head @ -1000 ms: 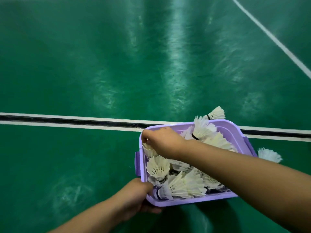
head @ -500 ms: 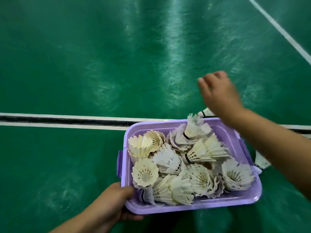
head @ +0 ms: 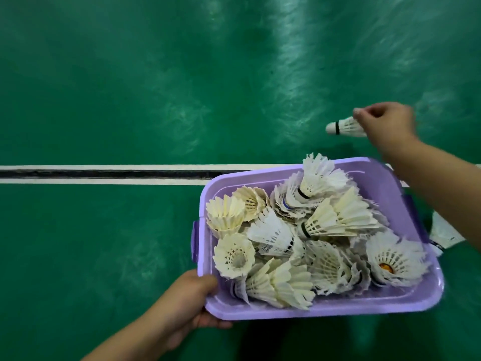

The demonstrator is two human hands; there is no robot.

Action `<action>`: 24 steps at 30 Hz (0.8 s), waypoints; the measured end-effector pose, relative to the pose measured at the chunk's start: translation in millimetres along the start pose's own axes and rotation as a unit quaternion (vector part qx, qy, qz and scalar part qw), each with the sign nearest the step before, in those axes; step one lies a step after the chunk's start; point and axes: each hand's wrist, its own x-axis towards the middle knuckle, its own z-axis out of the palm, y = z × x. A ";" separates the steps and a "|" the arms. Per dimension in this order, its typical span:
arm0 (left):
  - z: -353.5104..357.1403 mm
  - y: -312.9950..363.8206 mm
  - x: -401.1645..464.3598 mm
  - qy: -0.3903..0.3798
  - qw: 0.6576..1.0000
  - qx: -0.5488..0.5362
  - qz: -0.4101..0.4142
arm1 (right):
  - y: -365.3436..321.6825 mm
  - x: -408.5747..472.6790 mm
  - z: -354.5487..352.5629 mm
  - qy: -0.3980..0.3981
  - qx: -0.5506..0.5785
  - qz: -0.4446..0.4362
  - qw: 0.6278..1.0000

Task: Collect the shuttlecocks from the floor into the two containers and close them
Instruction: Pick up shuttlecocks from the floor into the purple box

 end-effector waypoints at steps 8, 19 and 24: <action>-2.8 0.1 0.8 -0.009 1.000 -0.007 0.005 | -105.1 -127.3 -31.9 -0.159 -0.041 -0.472 0.866; -3.9 -0.5 -2.2 -0.045 0.999 -0.017 0.018 | -107.9 -157.6 26.8 -0.291 -0.316 -0.591 0.683; -1.3 1.2 -4.2 -0.049 0.998 -0.012 0.027 | -111.1 -163.3 32.5 -0.380 -0.404 -0.512 0.656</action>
